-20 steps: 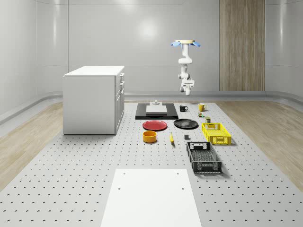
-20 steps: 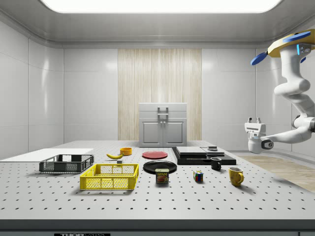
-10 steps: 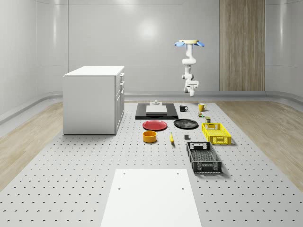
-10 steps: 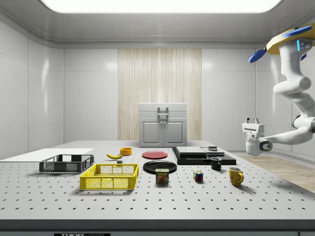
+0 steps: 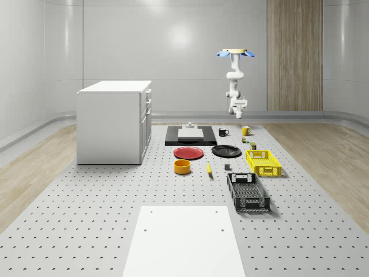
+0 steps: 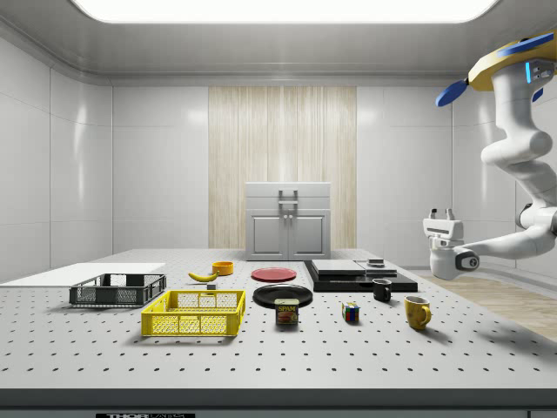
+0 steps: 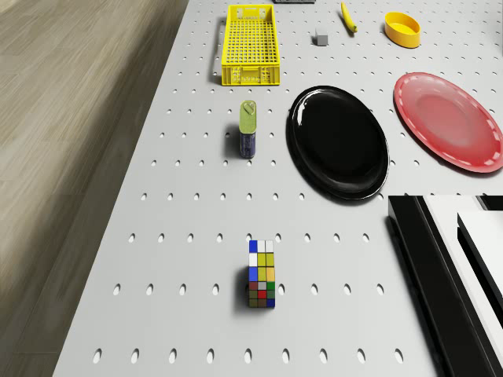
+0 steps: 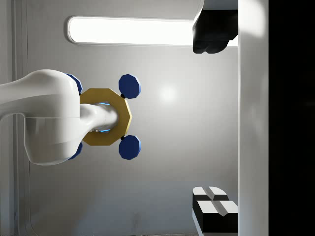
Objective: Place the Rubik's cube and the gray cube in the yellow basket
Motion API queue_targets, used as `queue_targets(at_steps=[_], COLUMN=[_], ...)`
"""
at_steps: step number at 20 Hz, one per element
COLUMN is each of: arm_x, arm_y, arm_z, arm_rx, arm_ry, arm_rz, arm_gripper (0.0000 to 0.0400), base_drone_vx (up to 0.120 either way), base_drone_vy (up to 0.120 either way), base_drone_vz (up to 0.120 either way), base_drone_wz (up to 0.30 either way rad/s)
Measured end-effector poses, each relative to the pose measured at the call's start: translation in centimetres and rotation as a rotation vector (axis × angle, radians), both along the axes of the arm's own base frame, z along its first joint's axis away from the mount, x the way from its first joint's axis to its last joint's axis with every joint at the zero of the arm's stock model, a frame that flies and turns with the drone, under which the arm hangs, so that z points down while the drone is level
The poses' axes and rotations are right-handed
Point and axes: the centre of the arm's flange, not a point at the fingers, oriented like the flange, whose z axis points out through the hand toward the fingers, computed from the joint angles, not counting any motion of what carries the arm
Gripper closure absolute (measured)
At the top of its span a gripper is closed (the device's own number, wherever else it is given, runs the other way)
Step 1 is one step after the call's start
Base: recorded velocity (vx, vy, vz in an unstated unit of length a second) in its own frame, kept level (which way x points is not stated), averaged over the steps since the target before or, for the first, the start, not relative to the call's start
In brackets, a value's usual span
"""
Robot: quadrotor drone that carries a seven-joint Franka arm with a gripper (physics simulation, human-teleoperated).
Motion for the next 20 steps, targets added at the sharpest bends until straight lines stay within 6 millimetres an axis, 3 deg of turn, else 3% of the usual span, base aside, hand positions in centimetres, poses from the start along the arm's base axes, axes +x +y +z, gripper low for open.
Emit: queue_targets(at_steps=[13, 20], arm_x=[-0.1, -0.1], arm_y=[1.0, 3.3], arm_z=[-0.1, -0.6], arm_rx=[-0.098, -0.343], arm_ry=[-0.010, -0.015], arm_rz=[-0.002, -0.008], arm_gripper=[0.0000, 0.0000], base_drone_vx=[0.120, 0.120], base_drone_vy=[0.000, 0.000], base_drone_vz=[0.000, 0.000], base_drone_wz=[0.000, 0.000])
